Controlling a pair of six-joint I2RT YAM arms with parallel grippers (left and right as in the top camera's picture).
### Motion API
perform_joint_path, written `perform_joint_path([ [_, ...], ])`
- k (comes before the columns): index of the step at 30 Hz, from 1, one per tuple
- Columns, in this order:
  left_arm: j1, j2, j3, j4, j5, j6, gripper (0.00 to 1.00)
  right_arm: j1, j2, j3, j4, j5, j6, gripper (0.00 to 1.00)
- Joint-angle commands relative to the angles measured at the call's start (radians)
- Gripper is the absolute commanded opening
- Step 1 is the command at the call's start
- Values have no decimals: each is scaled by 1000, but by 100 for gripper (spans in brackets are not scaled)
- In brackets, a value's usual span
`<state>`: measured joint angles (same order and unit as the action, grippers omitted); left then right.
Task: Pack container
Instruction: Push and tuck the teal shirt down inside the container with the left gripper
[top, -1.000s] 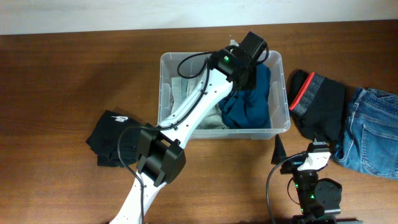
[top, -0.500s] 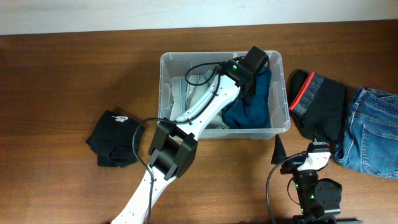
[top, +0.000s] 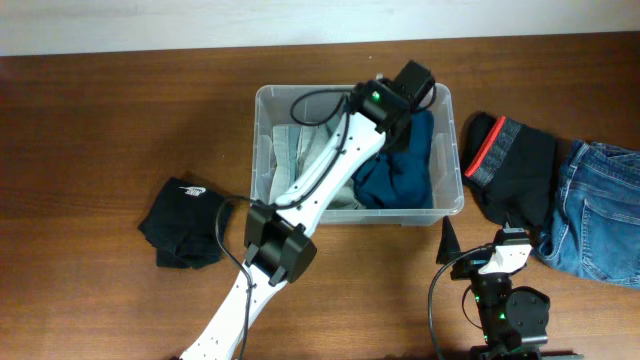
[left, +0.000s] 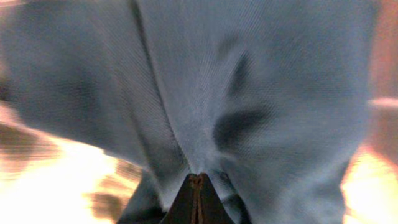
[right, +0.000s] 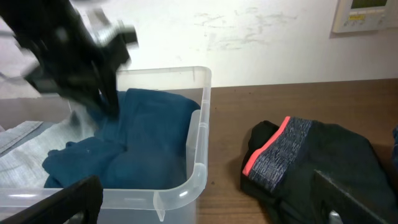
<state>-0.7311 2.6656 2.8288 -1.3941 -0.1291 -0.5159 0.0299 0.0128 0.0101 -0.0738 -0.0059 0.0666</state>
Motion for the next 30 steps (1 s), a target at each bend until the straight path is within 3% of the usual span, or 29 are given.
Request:
perform_joint_path([
  [1,8,-37,135,-85,-42,16,1,3,-6,-5,-5,-9,-7,98],
  [6,8,-27,140,-217,89,13,1,3,-6,-5,-5,-9,-7,98],
  [11,-10,-10,75,-237,175,16,0,3,-6,-5,-5,-9,-7,98],
  [30,-37,-9,-409,34,174,13,0,3,-6,-5,-5,-9,-7,98],
])
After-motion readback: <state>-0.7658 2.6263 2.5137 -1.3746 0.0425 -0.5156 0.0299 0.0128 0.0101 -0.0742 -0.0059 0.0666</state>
